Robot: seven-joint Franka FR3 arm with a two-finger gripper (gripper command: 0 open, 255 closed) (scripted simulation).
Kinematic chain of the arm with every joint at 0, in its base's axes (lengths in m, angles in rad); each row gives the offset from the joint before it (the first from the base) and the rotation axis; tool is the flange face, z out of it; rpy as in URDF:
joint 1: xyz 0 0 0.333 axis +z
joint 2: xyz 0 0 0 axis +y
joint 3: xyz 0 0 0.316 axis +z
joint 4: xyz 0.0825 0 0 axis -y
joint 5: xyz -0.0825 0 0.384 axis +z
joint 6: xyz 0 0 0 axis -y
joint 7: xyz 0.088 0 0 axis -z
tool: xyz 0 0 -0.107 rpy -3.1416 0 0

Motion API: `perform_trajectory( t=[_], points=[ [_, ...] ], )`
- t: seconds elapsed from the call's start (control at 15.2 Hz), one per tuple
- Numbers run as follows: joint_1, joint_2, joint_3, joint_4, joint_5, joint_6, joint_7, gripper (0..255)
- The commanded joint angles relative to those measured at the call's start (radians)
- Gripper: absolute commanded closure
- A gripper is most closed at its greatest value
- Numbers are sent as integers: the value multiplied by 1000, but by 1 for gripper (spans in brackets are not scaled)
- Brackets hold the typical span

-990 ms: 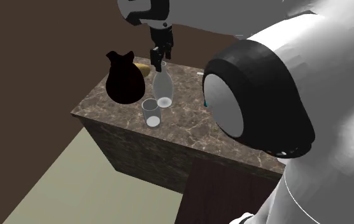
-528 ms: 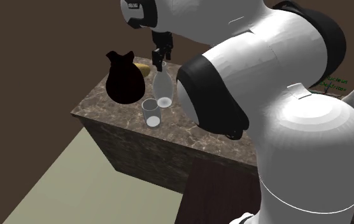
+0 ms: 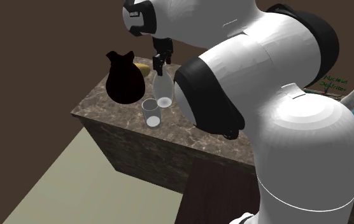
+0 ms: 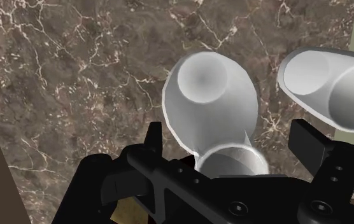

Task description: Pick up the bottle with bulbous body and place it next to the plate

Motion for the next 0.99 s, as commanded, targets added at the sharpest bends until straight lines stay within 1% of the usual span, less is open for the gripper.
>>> perform_trajectory(
  t=[0.0, 0.2, 0.26, 0.86, 0.92],
  points=[
    [0, 0, 0, 0, 0, 1, 0, 0],
    [0, 0, 0, 0, 0, 1, 0, 0],
    [0, 0, 0, 0, 0, 1, 0, 255],
    [0, 0, 0, 0, 0, 1, 0, 255],
    [0, -2, -1, 10, -2, -11, 1, 255]
  ],
)
